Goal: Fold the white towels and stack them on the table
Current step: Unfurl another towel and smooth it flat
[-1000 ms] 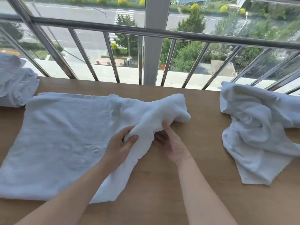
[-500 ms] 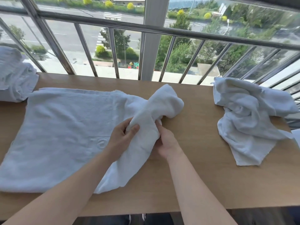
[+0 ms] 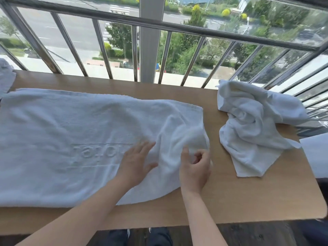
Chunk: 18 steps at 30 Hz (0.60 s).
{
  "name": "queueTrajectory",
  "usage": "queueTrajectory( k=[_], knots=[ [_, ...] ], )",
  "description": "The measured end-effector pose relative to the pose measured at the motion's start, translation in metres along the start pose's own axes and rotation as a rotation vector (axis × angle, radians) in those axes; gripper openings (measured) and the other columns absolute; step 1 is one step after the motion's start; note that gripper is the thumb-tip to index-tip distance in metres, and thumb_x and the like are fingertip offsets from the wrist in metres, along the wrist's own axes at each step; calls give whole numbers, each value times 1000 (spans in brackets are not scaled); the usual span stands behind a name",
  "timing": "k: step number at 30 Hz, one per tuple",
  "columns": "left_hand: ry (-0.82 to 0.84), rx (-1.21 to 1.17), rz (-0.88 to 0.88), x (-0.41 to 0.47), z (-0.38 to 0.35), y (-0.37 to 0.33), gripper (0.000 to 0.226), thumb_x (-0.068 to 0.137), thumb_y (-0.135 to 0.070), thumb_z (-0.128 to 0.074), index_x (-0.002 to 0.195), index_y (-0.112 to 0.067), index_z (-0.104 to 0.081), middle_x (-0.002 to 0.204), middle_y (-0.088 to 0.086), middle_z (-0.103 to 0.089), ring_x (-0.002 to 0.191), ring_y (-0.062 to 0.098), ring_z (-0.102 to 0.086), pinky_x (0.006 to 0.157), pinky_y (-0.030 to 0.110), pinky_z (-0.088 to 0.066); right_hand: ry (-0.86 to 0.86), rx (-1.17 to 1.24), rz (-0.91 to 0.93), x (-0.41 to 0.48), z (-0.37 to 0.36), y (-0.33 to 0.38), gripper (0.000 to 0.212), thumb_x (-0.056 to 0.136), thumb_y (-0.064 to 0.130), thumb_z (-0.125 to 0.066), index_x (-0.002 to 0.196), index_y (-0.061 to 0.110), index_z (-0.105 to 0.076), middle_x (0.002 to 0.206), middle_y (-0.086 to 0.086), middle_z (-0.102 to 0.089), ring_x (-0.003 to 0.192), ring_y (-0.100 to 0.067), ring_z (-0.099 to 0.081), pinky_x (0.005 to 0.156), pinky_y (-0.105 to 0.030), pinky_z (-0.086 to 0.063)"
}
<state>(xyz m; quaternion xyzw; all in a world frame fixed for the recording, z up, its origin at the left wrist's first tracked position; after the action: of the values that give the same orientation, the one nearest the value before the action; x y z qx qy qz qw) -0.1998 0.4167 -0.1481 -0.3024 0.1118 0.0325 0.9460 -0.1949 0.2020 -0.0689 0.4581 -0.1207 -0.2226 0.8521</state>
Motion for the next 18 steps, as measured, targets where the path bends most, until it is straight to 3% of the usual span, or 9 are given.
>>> queueTrajectory(
  k=[1, 3, 6, 9, 13, 15, 18],
  knots=[
    [64, 99, -15, -3, -16, 0, 76, 93, -64, -51, 157, -42, -19, 169, -4, -7, 155, 20, 0, 122, 41, -5, -26, -64, -41, 9, 6, -15, 32, 84, 48, -68, 90, 22, -50, 83, 7, -50, 79, -6, -50, 73, -32, -46],
    [125, 255, -15, -8, -40, 0, 85, 87, -80, -27, 158, -43, 4, 166, -2, 24, 150, 23, 28, 123, 46, 13, 4, -225, -120, 28, 9, -42, 38, 86, 40, -71, 110, 15, -55, 109, -4, -56, 103, -25, -54, 92, -47, -44],
    [101, 329, 5, -10, -51, -9, 88, 76, -89, -7, 151, -51, 20, 161, 4, 35, 143, 30, 41, 117, 55, 22, 169, -382, -238, 44, 5, -72, 61, 84, 45, -72, 133, 17, -49, 136, -11, -49, 126, -35, -46, 103, -50, -36],
    [82, 352, 44, -8, -55, -16, 87, 73, -94, -4, 145, -56, 25, 158, 1, 41, 142, 35, 42, 113, 61, 24, 264, -476, -182, 53, 6, -86, 62, 86, 49, -69, 133, 16, -48, 130, -10, -51, 119, -32, -48, 97, -45, -41],
    [78, 435, 40, -7, -60, -25, 91, 69, -96, 8, 145, -53, 30, 156, -8, 44, 143, 33, 40, 110, 66, 25, 406, -352, -81, 62, 10, -98, 30, 97, 45, -57, 105, 16, -50, 101, 4, -49, 89, -22, -53, 62, -31, -37],
    [49, 423, 32, -6, -60, -29, 92, 73, -95, 3, 150, -50, 23, 160, -5, 38, 146, 31, 36, 112, 62, 25, 412, -358, -25, 67, 16, -102, 20, 102, 36, -51, 106, 16, -52, 100, 4, -50, 88, -21, -54, 64, -33, -38],
    [30, 375, -24, -5, -67, -46, 97, 83, -90, -9, 159, -33, 7, 167, 2, 19, 152, 26, 24, 119, 56, 17, 296, -329, -89, 77, 27, -105, 14, 103, 21, -44, 111, 18, -55, 104, 5, -52, 93, -20, -56, 69, -33, -39]
  ],
)
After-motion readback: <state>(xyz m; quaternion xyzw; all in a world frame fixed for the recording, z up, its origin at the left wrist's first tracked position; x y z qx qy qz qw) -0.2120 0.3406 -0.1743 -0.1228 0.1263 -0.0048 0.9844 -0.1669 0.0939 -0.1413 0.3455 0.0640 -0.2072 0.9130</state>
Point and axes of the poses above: each hand's wrist, its own x-axis towards the middle knuckle, its own z-axis out of the back of the hand, y = z × x, the point moved 8 cm from there along x, towards the middle knuckle
